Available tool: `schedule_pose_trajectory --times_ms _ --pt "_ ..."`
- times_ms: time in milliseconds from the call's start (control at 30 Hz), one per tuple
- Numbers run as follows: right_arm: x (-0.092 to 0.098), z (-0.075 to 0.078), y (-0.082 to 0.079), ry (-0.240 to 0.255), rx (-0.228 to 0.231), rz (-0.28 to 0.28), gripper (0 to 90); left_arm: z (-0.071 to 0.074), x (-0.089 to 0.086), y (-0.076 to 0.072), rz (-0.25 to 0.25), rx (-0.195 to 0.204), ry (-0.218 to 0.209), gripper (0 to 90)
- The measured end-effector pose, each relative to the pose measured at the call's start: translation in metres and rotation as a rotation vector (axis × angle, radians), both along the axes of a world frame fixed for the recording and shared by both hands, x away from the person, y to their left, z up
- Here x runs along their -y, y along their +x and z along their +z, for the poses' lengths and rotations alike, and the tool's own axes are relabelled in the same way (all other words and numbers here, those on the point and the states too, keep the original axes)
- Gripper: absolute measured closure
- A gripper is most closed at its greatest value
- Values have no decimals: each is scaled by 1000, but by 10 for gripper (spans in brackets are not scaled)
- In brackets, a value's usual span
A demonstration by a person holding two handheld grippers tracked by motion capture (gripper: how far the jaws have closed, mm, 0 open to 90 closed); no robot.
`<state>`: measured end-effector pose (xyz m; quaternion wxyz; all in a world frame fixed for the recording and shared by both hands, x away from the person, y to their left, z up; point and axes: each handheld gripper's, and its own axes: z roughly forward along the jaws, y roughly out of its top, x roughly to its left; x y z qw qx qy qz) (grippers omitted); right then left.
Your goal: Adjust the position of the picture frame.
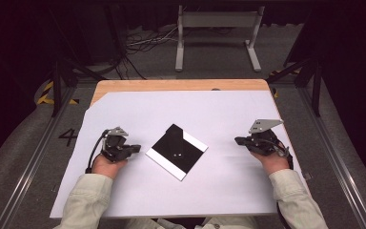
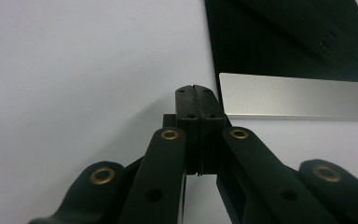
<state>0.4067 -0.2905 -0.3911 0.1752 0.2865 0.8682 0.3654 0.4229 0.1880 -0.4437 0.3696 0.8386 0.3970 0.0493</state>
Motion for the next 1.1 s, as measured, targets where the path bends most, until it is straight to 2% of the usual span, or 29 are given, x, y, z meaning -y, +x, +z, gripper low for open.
schedule_pose_trajectory --times_ms 233,367,567,667,733,867,1100 --pt "11 -2 -5 2 -5 -28 900 -2 16 6 -33 -17 27 900" --pt "16 -2 -8 2 -5 -41 900 -2 17 9 -34 -29 15 900" --pt "18 -2 -10 3 -6 -43 900 -3 18 9 -40 -22 11 900" --pt "17 -2 -10 1 -6 -40 900 -4 18 9 -63 -54 -19 900" --pt "17 -2 -9 0 -5 -39 900 -4 20 7 -75 -60 -22 900" --pt "16 0 -8 2 1 -38 900 -3 33 -2 -152 -79 -17 900" --pt "16 3 -7 5 8 -35 900 0 72 -22 -286 -91 10 900"
